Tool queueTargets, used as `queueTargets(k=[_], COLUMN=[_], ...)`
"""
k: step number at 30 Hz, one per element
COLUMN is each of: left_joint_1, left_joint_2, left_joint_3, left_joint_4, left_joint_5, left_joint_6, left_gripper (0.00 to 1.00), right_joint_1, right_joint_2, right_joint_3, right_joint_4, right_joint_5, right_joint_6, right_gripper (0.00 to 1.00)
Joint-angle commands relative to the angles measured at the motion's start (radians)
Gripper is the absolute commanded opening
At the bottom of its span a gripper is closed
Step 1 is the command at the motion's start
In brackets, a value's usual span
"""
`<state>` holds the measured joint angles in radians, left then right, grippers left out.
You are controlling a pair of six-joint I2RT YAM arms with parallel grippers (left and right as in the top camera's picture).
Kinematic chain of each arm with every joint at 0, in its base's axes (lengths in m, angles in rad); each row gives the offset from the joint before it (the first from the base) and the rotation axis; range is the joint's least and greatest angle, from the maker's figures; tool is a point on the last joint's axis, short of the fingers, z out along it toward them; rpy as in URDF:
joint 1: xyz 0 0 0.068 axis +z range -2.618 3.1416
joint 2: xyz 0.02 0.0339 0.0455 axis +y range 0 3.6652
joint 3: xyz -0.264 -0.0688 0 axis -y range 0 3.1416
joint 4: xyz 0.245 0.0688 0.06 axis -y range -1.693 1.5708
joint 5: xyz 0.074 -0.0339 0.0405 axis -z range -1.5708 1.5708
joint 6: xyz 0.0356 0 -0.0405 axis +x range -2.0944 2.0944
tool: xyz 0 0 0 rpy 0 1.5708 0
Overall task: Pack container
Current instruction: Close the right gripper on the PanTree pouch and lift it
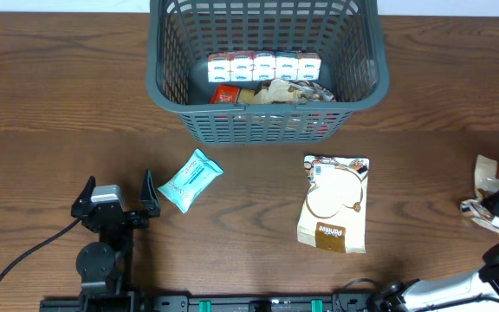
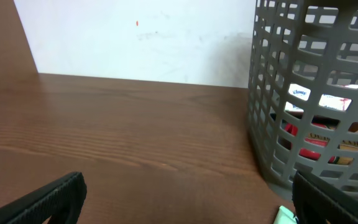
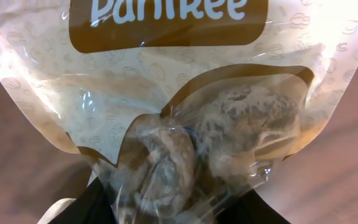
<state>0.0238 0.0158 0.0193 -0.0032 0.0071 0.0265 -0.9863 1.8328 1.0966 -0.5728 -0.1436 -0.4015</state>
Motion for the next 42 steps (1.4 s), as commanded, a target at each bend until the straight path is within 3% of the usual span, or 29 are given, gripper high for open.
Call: queueTargets(k=[1, 12, 22, 31, 42], left_joint_1=[-0.001, -0.001, -0.001, -0.001, -0.001], left_joint_2=[-0.005, -0.005, -0.005, -0.005, -0.005], left_joint_3=[-0.015, -0.015, -0.015, -0.015, -0.015], left_joint_4=[0.0, 0.0, 0.0, 0.0, -0.001], left_joint_5=[-0.015, -0.015, -0.015, -0.015, -0.014], left_joint_6=[-0.001, -0.001, -0.001, -0.002, -0.051], left_gripper=[0.99, 0.99, 0.99, 0.99, 0.99], right_joint_1=[0.048, 0.123, 0.26, 0.539, 0.894], right_joint_2=[-0.042, -0.294, -0.554, -0.541, -0.277], right_joint_3=[-0.01, 0.017, 0.085, 0.452, 1.019], right_joint_4=[-0.005, 0.017, 0.034, -0.141, -0.394], right_joint_5=[-0.06, -0.074, -0.101, -0.105, -0.16], right_joint_6=[0.033, 0.101, 0.174, 0.203, 0.081], right_gripper=[0.09, 0.01, 0.01, 0.01, 0.01])
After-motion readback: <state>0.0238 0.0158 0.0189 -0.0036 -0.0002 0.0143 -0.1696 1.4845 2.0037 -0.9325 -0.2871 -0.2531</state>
